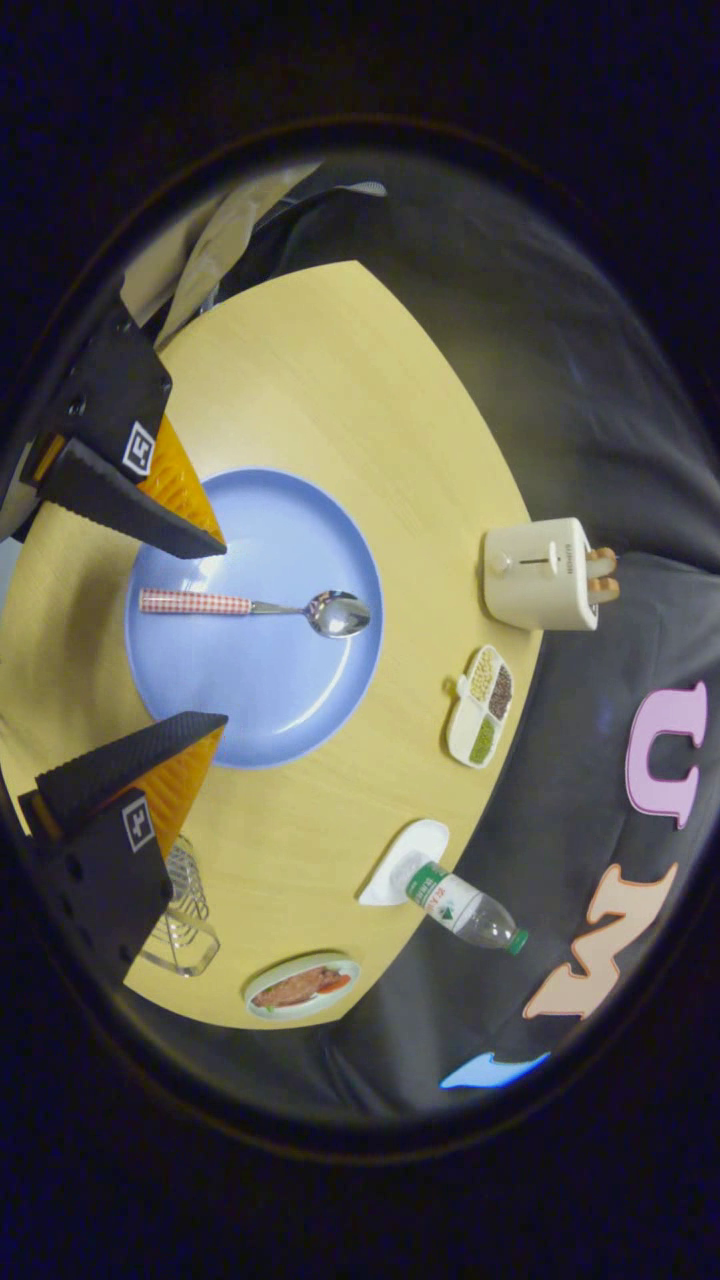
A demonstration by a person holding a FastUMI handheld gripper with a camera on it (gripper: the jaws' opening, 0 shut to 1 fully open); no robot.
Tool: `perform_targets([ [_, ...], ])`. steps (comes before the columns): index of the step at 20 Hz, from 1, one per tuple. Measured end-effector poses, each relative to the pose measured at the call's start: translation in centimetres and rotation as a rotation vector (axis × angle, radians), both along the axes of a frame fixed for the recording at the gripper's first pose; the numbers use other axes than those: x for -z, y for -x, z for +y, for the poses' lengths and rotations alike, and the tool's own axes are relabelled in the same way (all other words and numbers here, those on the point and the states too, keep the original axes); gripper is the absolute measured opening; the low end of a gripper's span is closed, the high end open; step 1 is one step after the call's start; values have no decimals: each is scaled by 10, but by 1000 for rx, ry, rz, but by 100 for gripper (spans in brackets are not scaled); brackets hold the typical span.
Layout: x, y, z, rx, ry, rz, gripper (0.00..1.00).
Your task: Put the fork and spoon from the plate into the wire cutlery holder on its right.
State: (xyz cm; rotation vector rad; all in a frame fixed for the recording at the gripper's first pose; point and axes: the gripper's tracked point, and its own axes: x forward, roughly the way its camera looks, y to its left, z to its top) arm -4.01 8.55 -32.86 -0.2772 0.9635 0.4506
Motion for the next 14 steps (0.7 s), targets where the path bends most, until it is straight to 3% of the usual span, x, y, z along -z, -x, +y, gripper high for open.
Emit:
perform_targets([
  [7,34,7,11,-30,39,82,99],
  [11,45,10,12,-42,53,112,89],
  [13,47,14,14,-44,37,133,80],
  [14,49,14,15,-44,35,146,68],
])
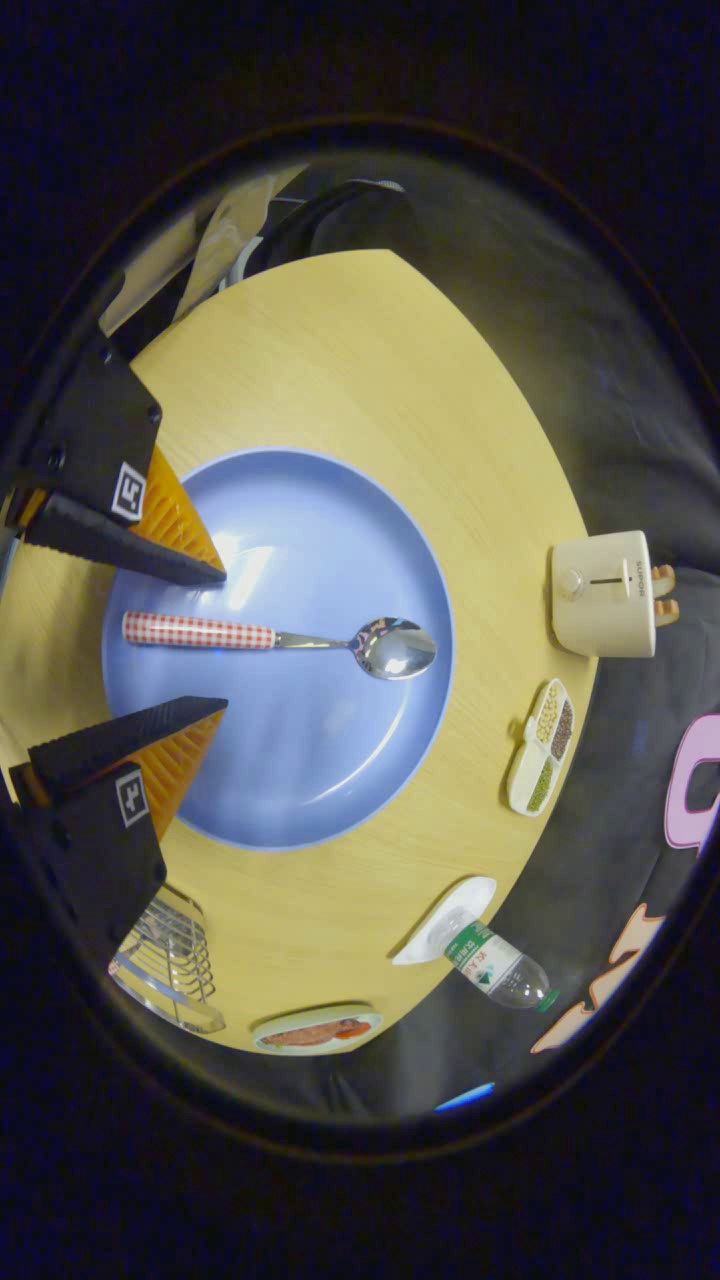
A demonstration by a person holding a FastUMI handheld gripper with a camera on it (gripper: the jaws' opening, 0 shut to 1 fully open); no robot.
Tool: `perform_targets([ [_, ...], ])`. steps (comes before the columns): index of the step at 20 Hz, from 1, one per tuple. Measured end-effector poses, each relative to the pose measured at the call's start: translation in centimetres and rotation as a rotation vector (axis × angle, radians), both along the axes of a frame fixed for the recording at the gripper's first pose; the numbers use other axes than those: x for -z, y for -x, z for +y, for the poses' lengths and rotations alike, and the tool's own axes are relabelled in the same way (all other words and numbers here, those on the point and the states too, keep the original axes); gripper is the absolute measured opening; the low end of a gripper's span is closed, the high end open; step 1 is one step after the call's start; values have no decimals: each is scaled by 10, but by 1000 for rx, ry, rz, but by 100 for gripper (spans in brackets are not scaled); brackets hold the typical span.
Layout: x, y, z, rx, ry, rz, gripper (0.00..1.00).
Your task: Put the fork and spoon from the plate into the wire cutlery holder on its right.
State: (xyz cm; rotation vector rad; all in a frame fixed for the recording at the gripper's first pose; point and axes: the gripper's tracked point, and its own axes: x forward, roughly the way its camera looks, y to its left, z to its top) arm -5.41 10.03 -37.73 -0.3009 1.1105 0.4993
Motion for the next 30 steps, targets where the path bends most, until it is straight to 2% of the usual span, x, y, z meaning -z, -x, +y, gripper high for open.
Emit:
perform_targets([
  [4,5,6,2,7,-14,30,19],
  [9,5,7,1,29,6,68,11],
  [14,-28,8,-1,33,-41,96,11],
  [17,-47,9,-18,23,-28,116,11],
  [25,-108,2,-94,40,25,111,11],
  [30,-132,6,-156,-6,130,135,11],
])
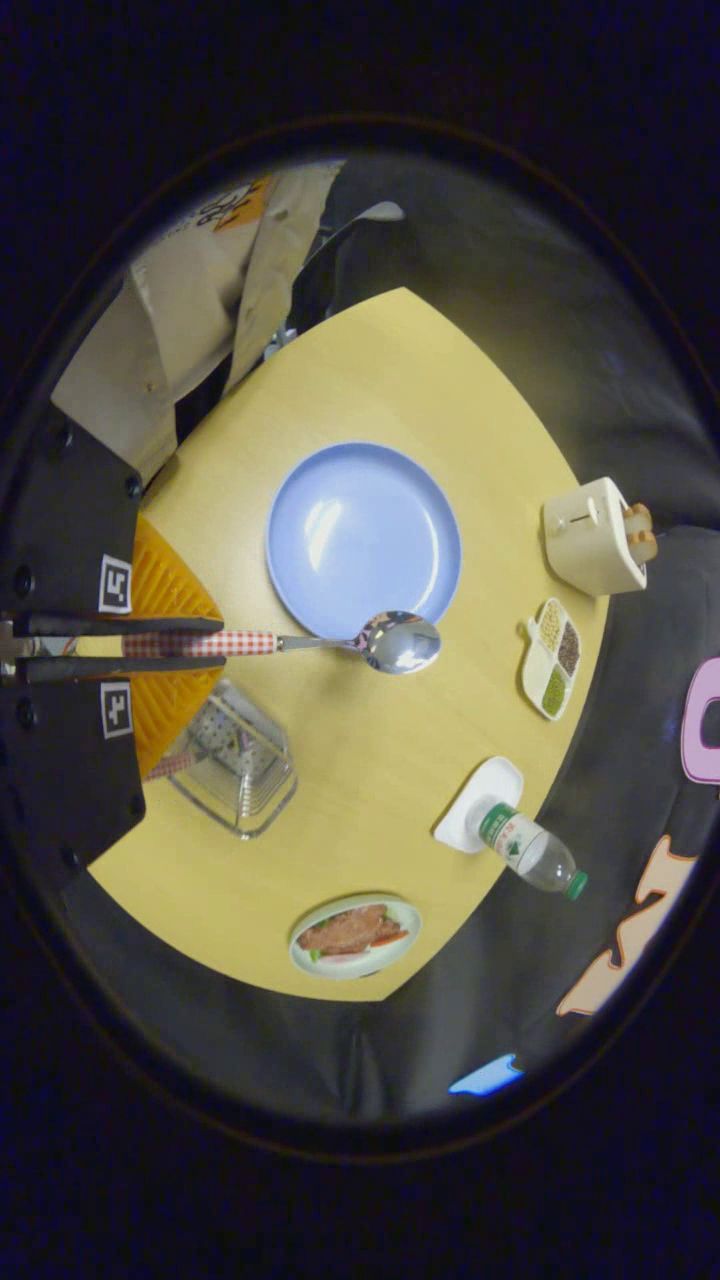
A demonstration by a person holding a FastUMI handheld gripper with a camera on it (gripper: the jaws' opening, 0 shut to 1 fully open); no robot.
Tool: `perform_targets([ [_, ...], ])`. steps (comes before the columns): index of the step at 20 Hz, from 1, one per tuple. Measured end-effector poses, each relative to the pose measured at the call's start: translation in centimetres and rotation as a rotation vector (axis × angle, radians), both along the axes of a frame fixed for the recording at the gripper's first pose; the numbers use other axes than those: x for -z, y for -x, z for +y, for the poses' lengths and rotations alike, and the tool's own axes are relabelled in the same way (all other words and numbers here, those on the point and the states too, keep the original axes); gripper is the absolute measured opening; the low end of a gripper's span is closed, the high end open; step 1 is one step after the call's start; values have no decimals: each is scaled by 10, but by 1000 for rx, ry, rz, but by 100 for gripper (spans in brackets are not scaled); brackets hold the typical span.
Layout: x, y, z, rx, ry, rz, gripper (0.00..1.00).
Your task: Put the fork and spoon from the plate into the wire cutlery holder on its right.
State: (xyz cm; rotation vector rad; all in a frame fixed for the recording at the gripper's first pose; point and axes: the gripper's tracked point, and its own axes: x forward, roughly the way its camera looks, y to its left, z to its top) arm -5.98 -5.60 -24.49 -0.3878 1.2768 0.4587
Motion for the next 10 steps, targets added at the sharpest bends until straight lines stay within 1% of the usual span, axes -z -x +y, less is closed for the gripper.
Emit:
perform_targets([
  [5,-18,6,-49,14,46,61,11],
  [10,-26,17,-94,-39,152,158,11],
])
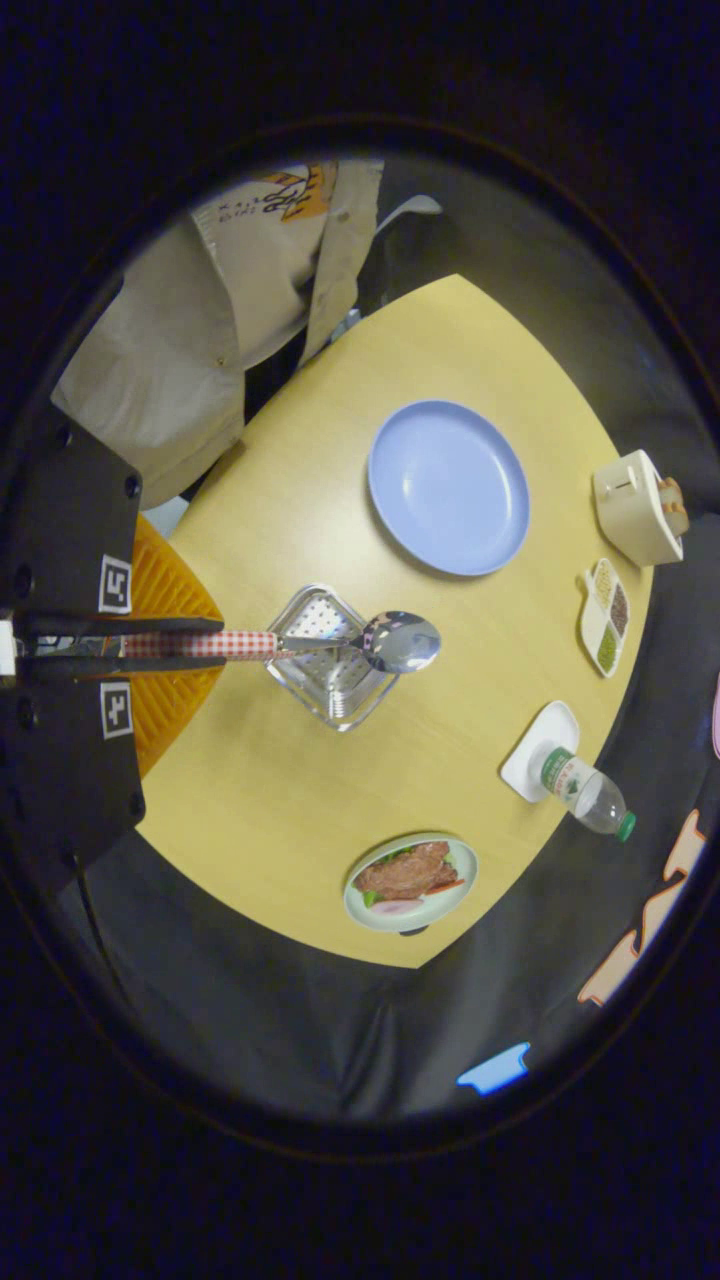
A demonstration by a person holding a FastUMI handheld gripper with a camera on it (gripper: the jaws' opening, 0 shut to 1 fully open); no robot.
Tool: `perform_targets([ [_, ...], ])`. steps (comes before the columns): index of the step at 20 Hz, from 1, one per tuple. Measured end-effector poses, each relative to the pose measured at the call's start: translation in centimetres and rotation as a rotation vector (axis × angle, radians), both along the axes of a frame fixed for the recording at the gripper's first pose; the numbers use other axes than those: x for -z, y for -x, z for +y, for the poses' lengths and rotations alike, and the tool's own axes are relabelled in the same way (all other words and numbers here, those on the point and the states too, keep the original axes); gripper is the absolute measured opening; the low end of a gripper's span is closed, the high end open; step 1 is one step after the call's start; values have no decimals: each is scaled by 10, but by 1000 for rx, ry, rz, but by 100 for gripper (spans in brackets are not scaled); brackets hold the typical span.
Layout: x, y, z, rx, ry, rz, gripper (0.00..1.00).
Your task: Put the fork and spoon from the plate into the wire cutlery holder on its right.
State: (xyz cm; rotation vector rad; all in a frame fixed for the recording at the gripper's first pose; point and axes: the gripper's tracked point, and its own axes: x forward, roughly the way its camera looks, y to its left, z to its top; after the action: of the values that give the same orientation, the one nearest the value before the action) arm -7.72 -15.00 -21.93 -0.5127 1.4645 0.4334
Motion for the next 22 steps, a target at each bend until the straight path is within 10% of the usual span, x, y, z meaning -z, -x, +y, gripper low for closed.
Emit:
perform_targets([
  [10,5,-1,-22,-174,131,266,11],
  [22,29,-18,-20,-181,205,359,12],
])
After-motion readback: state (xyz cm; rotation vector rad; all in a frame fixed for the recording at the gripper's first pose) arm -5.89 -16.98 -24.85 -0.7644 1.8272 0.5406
